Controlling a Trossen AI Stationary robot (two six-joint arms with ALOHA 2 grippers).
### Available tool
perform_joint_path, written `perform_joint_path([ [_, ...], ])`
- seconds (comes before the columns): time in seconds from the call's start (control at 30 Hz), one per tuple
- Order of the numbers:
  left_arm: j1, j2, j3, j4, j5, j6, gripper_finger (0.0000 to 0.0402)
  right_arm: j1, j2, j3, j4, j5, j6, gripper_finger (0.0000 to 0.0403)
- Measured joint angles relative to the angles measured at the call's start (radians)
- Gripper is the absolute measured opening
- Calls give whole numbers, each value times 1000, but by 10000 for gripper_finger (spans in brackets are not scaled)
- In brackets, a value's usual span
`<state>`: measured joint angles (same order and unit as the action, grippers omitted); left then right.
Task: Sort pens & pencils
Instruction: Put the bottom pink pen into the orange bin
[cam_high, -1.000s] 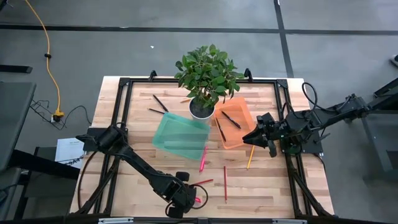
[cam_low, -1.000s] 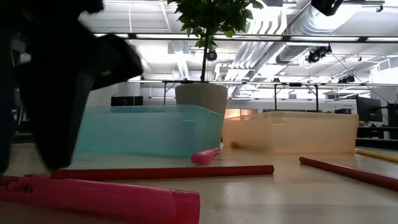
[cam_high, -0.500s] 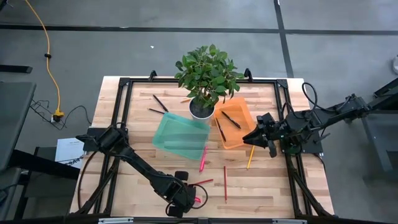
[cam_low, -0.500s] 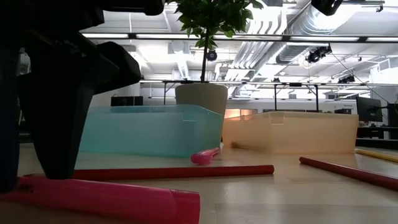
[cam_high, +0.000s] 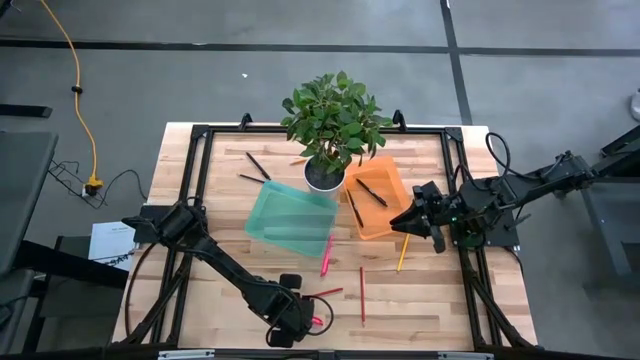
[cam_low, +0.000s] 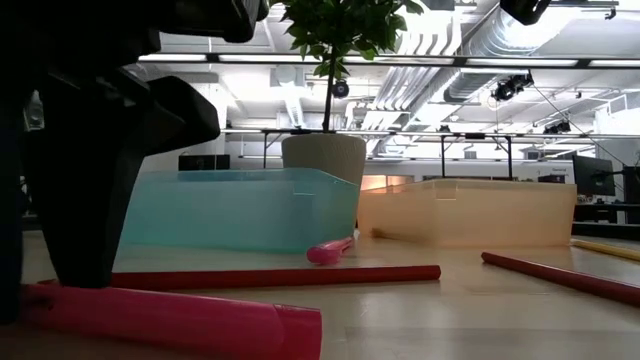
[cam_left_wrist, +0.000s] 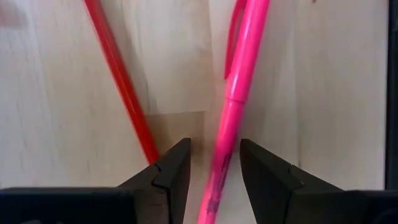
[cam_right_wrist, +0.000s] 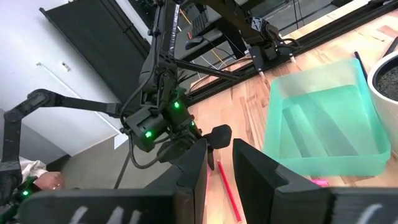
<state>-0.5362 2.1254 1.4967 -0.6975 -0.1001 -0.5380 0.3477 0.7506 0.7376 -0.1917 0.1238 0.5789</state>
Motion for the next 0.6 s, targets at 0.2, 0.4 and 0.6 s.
perform_joint_path([
  [0.2, 0, 0, 0, -16, -14, 0, 110, 0, 0, 0, 0, 0, -3, 68],
  [0.4, 0, 0, 0, -18, -25, 7, 49, 0, 0, 0, 0, 0, -3, 68],
  [0.6, 0, 0, 0, -6, -25, 7, 11, 0, 0, 0, 0, 0, -3, 68],
])
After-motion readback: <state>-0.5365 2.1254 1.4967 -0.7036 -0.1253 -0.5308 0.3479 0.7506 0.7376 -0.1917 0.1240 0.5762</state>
